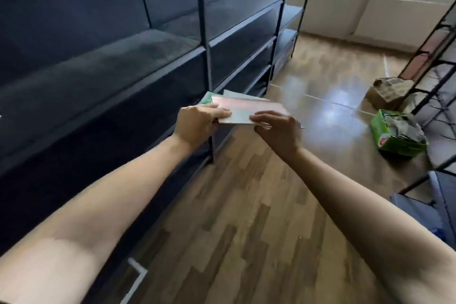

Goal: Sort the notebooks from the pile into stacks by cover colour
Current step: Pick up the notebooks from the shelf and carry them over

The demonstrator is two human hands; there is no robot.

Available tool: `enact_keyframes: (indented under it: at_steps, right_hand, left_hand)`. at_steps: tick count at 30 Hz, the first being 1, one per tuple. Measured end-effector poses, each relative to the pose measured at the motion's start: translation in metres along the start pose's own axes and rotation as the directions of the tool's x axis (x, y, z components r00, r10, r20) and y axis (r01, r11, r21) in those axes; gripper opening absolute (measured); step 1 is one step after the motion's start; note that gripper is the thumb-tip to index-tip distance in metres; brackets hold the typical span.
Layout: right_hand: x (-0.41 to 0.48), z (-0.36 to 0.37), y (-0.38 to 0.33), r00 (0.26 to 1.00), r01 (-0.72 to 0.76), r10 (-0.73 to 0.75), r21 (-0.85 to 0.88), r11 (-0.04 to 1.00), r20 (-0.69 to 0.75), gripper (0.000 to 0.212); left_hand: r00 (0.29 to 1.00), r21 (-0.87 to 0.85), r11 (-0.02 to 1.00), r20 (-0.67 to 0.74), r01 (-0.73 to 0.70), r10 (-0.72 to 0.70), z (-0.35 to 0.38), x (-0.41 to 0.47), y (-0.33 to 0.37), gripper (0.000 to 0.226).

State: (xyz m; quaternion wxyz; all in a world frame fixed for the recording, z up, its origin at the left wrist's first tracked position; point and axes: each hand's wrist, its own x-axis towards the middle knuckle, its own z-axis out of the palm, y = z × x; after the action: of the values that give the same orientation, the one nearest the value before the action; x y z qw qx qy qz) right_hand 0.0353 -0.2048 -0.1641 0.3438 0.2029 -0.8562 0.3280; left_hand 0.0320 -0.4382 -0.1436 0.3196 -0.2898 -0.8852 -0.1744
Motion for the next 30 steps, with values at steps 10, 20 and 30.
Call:
enact_keyframes:
  at_steps: [10, 20, 30]
  right_hand:
    - [0.097, 0.144, -0.109, 0.979, 0.103, -0.143, 0.255, 0.962, 0.143, 0.018]
    - [0.163, 0.255, -0.148, 0.887, 0.316, -0.417, 0.397, 0.862, 0.2, 0.023]
    - [0.255, 0.335, -0.107, 0.816, 0.288, -0.495, 0.532, 0.796, 0.298, 0.024]
  left_hand:
    - [0.967, 0.271, 0.932, -0.155, 0.24, -0.204, -0.109, -0.054, -0.119, 0.026]
    - [0.851, 0.406, 0.748, -0.244, 0.526, -0.466, -0.138, -0.081, -0.195, 0.023]
    - [0.067, -0.756, -0.04, 0.111, 0.653, -0.992, -0.125, -0.044, -0.256, 0.067]
